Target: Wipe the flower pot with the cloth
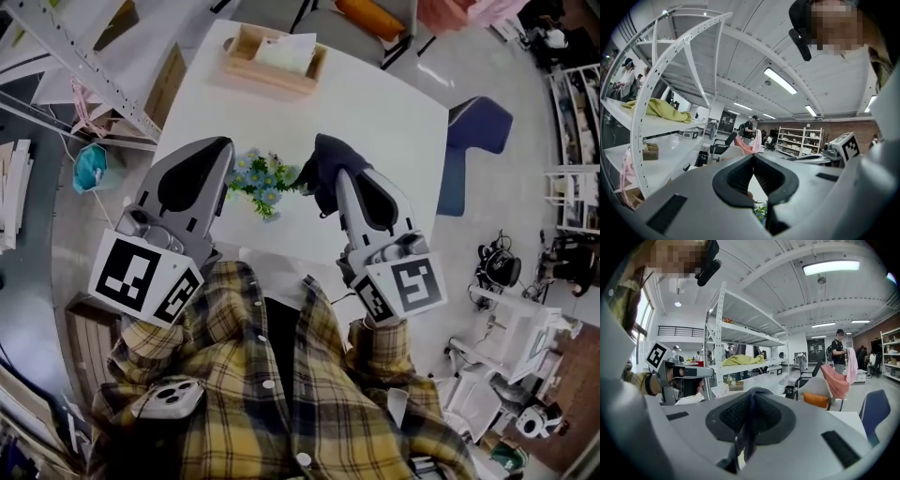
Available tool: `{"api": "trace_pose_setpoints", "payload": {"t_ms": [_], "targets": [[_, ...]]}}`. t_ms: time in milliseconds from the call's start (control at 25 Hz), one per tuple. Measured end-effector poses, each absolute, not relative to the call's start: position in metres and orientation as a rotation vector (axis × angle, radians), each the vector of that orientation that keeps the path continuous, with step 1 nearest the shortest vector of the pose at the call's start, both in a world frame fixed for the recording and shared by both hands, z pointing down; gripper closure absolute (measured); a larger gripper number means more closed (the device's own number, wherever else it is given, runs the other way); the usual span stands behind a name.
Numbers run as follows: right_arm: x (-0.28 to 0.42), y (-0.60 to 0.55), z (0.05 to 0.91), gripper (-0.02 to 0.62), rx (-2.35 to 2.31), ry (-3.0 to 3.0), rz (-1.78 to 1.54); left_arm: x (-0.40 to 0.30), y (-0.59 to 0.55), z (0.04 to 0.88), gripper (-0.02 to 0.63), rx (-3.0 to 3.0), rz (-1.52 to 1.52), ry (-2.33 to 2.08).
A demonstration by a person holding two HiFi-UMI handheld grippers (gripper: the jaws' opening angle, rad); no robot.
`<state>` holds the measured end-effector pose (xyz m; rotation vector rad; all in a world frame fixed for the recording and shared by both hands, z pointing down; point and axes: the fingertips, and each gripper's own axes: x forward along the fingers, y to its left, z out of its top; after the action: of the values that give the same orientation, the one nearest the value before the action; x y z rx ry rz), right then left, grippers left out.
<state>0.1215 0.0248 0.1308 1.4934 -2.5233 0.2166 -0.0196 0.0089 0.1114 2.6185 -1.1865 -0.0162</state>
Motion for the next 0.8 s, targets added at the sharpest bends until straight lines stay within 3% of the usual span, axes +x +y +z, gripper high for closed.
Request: {"api": "trace_pose_setpoints", "payload": {"t_ms": [800], "targets": [[0.135,0.015,0.159,0.574,1.535,-2.404,0.352,-0.035,-0.024,0.149,0.597,2.558,0.100,-1.120]]}}
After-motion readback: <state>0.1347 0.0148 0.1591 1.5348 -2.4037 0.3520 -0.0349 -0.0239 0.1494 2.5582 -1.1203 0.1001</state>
